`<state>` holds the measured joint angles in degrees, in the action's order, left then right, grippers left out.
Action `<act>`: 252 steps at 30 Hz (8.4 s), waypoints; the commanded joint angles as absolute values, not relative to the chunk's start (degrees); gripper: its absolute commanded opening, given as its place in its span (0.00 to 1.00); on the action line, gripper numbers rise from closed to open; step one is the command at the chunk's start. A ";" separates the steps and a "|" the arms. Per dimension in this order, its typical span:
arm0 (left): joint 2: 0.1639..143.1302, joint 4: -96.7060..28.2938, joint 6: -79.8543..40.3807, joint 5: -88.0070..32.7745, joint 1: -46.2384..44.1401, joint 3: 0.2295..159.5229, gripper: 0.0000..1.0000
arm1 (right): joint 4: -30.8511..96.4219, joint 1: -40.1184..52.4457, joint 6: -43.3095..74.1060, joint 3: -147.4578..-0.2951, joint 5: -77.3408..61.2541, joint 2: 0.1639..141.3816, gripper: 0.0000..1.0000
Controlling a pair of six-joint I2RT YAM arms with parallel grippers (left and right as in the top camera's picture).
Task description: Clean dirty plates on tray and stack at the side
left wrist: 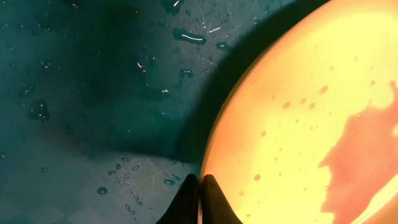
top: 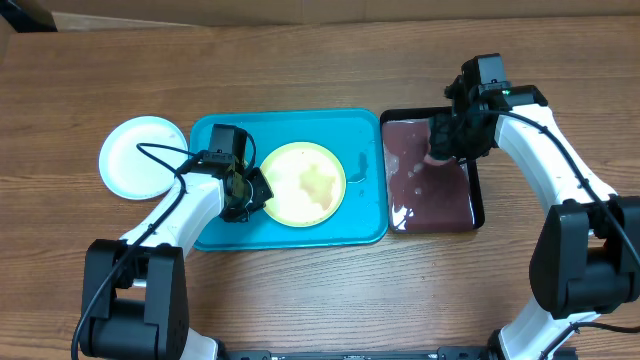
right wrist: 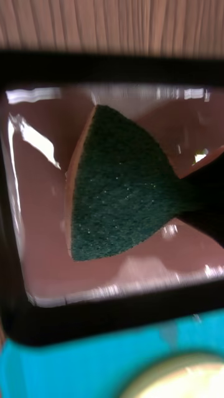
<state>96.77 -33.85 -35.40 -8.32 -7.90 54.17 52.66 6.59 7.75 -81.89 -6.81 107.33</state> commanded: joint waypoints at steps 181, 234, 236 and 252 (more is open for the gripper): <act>106.72 -46.19 -32.84 -10.83 -11.68 92.73 0.04 | 48.71 -9.17 6.42 -86.48 5.96 106.52 1.00; 106.85 -49.21 -13.52 -24.75 29.74 83.29 0.96 | 48.71 -9.17 6.42 -86.48 5.96 106.52 1.00; 106.85 -49.25 -11.66 -26.57 27.90 83.29 0.98 | 48.71 -9.17 6.44 -86.48 5.96 106.52 1.00; 106.85 -49.56 -11.79 -26.44 15.70 83.29 1.00 | 48.71 -9.17 6.44 -86.48 5.96 106.52 1.00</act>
<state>106.43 -49.54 -13.23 -25.34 16.45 83.81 49.01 -9.28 6.00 -85.62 5.56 107.31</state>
